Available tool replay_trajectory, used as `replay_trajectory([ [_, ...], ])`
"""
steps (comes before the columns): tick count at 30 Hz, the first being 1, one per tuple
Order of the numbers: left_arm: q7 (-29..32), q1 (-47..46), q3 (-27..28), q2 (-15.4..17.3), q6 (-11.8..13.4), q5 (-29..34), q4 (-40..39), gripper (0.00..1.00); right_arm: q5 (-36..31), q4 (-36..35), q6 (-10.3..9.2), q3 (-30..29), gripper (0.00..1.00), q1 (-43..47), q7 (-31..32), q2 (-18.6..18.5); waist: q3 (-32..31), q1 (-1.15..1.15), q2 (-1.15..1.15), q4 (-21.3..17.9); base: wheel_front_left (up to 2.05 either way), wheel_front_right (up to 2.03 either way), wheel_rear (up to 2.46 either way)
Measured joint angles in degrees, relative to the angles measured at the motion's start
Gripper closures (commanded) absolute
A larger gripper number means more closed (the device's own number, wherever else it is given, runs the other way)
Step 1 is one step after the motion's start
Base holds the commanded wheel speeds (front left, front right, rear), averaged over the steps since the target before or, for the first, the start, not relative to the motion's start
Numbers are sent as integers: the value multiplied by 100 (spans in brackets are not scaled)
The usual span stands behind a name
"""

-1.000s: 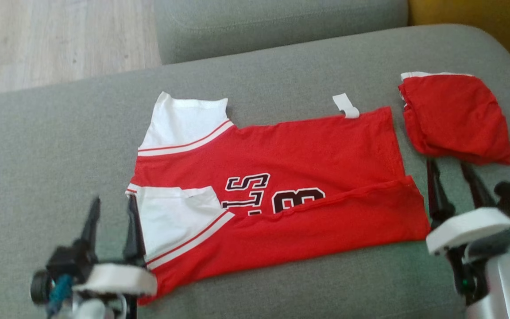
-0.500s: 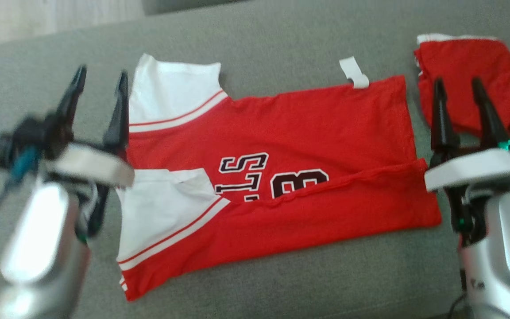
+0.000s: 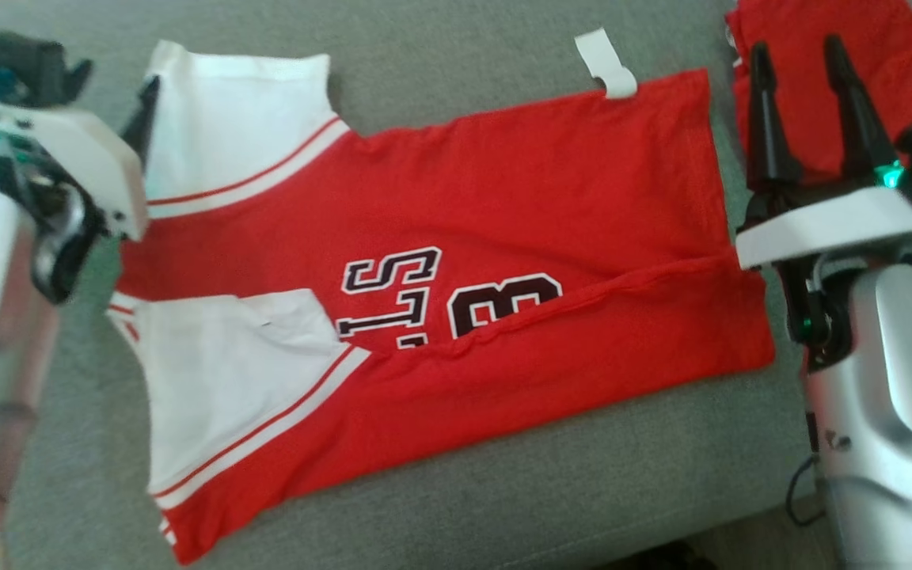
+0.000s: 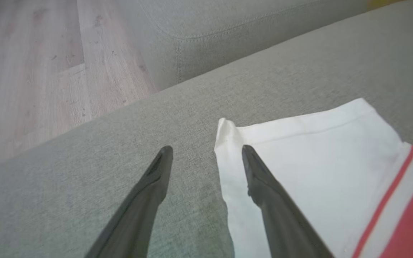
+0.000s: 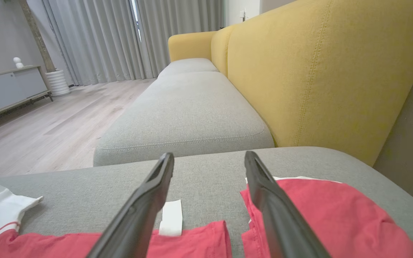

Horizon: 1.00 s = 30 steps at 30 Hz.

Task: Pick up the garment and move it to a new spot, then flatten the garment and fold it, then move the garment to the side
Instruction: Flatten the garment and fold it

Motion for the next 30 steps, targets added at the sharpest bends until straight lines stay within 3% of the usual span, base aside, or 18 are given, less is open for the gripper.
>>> replay_trajectory([
  [2, 111, -271, -231, 151, -40, -219, 231, 0, 0, 43, 0, 85, 0, -155, -48, 0, 166, 0, 0, -121, 0, 0, 0],
  [15, 112, -806, -880, 282, -41, -856, 803, 0, 0, 312, 0, 119, 0, -260, -175, 2, 463, -1, 0, -347, 0, 0, 0],
  [16, 151, -838, -922, 282, -41, -914, 824, 57, 0, 321, 0, 119, 0, -277, -189, 4, 468, -1, 0, -345, 0, 0, 0],
  [17, 160, -856, -1001, 282, -41, -1003, 822, 100, 0, 341, 0, 119, 0, -309, -189, 4, 471, -1, 0, -341, 0, 0, 0],
  [23, -238, -860, -1289, 283, -41, -1288, 775, 100, 1, 524, 0, 153, 0, -336, 38, -54, 408, -1, 0, -201, 0, 0, 0],
  [30, -1452, -742, -1308, 57, -41, -1459, 566, 100, 168, 1047, 0, 319, 0, -357, 447, -604, 122, -1, 0, 186, 0, 0, 0],
])
